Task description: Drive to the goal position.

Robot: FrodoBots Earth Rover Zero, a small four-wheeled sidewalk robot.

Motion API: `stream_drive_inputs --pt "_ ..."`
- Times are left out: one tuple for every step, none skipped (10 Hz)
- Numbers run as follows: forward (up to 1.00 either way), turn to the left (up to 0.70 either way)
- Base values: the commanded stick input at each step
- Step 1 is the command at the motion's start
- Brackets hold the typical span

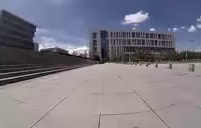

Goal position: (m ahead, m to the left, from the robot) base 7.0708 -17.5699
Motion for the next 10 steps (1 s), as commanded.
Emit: stream_drive_inputs --pt "0.7 0.0" --pt "0.7 0.0" --pt "0.7 0.0" --pt "0.7 0.0" --pt "0.7 0.0" --pt "0.7 0.0" --pt "0.7 0.0" --pt "0.7 0.0" --pt "0.7 0.0" --pt "0.7 0.0"
